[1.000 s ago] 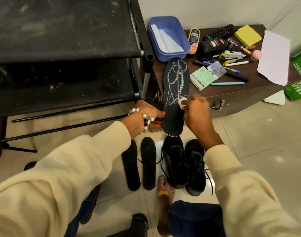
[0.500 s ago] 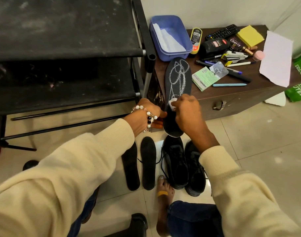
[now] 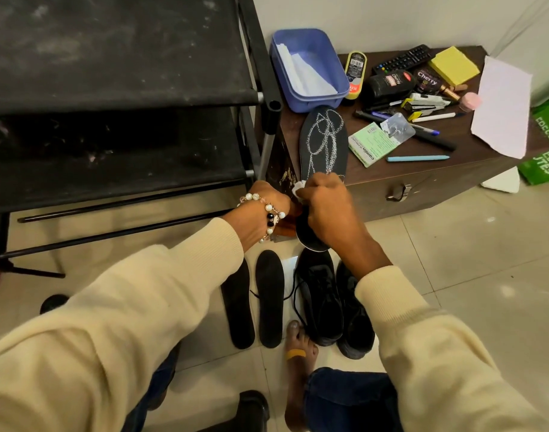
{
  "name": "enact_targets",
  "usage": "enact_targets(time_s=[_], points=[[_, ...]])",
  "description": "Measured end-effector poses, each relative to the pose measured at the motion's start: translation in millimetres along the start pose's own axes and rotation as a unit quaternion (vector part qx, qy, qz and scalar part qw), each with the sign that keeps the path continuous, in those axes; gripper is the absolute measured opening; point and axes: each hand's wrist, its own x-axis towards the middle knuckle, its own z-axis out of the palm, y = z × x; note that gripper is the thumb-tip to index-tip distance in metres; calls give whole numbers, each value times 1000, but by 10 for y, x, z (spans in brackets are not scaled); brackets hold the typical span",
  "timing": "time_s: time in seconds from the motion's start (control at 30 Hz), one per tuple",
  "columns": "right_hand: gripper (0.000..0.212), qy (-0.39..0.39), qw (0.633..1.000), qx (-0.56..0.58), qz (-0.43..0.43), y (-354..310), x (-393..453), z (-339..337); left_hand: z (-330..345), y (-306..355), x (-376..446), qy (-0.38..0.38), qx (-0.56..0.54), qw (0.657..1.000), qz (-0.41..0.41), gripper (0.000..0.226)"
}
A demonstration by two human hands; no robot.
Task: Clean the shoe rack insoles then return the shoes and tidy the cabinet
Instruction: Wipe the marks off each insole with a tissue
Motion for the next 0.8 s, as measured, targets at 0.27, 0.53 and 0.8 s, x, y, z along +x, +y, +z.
enact_targets(time_s=[0.27, 0.53, 0.8], points=[[36, 46, 988, 3, 149, 307, -8, -15, 4, -4, -47, -12, -10, 1000, 1, 7], [38, 10, 998, -6, 54, 274, 46, -36, 18, 29, -49, -17, 5, 1000, -10, 15], [31, 44, 998, 21, 30, 41, 28, 41, 60, 0, -5, 11, -18, 1000, 15, 22]])
